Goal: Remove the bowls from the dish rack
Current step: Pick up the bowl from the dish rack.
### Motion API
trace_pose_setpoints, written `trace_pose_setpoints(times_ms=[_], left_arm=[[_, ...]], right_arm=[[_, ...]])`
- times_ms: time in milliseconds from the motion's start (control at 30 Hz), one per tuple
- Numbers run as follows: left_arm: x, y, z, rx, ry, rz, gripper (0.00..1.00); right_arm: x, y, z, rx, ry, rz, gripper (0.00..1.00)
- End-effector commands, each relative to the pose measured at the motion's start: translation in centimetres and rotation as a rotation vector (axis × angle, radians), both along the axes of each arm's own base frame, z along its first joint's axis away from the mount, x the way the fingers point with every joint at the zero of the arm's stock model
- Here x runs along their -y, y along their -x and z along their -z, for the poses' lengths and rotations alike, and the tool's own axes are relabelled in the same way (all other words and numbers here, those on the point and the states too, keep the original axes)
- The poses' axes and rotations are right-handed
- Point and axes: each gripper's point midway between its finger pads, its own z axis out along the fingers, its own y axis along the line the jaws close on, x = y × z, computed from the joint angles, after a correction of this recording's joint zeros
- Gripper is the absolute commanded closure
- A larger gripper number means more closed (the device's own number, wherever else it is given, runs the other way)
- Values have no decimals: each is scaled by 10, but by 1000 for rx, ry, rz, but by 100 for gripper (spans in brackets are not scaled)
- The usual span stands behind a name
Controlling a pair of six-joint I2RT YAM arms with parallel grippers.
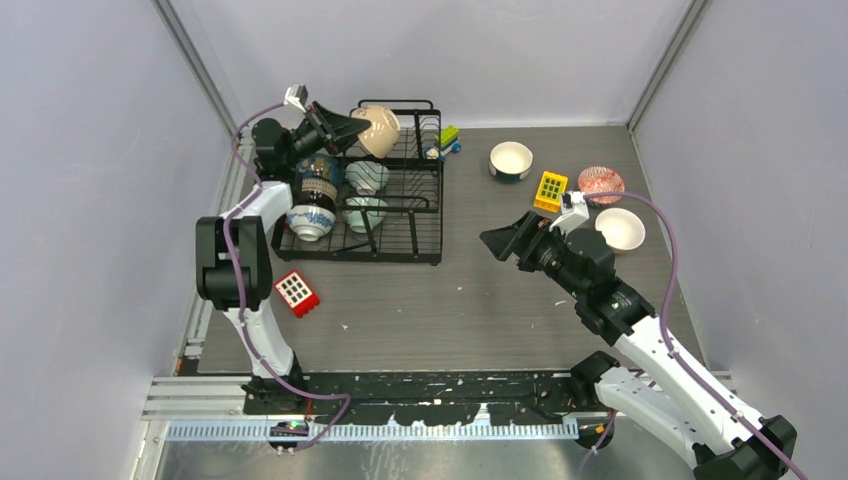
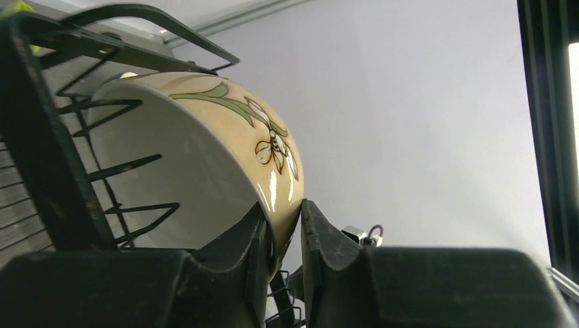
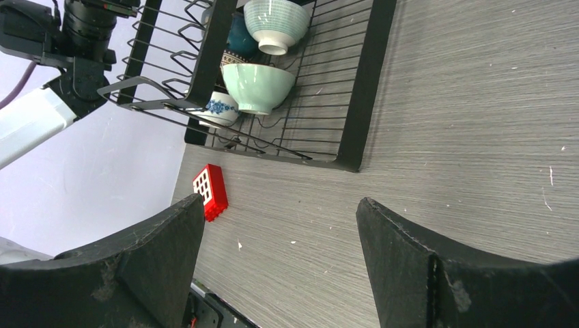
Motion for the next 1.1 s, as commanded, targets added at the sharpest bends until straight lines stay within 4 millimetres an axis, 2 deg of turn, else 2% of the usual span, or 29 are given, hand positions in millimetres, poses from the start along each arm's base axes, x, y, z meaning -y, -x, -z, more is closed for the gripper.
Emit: trace_pose_setpoints(times_ms=[0,267,533,1067], left_arm=[[13,10,-33,123,9,46,83],[23,10,-45,153,16,69,99],[32,11,-62,193,46,85,100],[46,26,-114,303,99,120,100]], right_arm=[[2,-1,-10,41,-14,12,14],[3,0,-6,36,-10,16,14],[5,1,-6,37,-6,19,15],[6,3,-6,38,-7,18,14]])
